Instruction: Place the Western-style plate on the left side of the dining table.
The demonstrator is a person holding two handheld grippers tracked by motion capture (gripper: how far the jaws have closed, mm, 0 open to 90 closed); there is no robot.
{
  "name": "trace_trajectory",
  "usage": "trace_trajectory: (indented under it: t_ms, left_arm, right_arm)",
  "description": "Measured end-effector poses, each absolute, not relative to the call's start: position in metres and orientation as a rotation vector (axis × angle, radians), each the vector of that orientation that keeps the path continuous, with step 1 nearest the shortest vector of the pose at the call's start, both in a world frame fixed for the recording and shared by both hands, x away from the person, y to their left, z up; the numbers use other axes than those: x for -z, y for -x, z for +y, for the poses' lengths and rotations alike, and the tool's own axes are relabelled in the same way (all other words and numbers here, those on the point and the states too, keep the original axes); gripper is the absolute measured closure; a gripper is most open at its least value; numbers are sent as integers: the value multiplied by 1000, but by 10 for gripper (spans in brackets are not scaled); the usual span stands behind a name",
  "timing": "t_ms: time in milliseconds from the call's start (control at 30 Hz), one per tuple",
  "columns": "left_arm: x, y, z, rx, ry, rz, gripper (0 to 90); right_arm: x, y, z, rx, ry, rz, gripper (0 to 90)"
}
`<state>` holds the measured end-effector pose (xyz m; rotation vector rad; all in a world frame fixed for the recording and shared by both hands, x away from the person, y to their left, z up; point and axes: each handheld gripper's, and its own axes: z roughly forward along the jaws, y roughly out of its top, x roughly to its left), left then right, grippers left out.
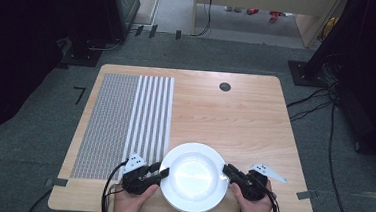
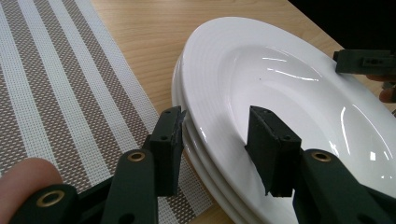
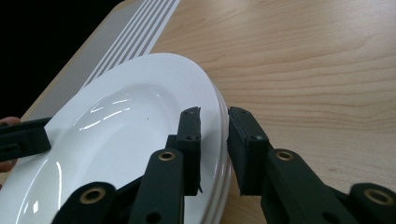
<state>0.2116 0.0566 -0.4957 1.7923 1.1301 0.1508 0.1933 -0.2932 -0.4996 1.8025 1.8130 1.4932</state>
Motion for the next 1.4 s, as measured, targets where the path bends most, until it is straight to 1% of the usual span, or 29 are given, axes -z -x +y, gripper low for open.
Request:
trace_trajectory:
  t_ms: [300,700,733,767,800,833,1000,1067,1133,1233,1400]
  left_arm:
    - [497,-212,58,-137,-1783,1130,568]
    - [497,-213,59,-127,-1775,1132,570]
    - [498,-213,59,-125,-1779,1135,570]
    - [498,-213,59,-125,-1779,1136,571]
    - [498,-213,59,-124,-1778,1137,573]
    - [499,-213,59,-120,-1774,1139,571]
    - [498,-213,59,-118,-1772,1142,569]
    - [499,-213,58,-123,-1776,1140,570]
    - [499,-213,58,-120,-1779,1144,568]
    - [499,-213,59,-111,-1776,1145,557]
    - [499,-213,58,-108,-1775,1147,547]
  right_arm:
    - [506,-195,-299,-1607,-1940,1731,760]
    - [507,-195,-303,-1658,-1962,1692,768]
    - [507,-194,-303,-1668,-1964,1682,782]
    - [506,-194,-305,-1746,-1973,1657,763]
    - [505,-194,-306,-1757,-1982,1645,767]
    - [505,-194,-306,-1751,-1982,1648,777]
    - [507,-194,-304,-1738,-2000,1666,771]
    - [507,-195,-305,-1745,-1999,1679,776]
    - [507,-195,-305,-1781,-2001,1687,801]
    - [506,-195,-302,-1867,-1993,1683,796]
    - [507,-192,-296,-1842,-1878,1675,796]
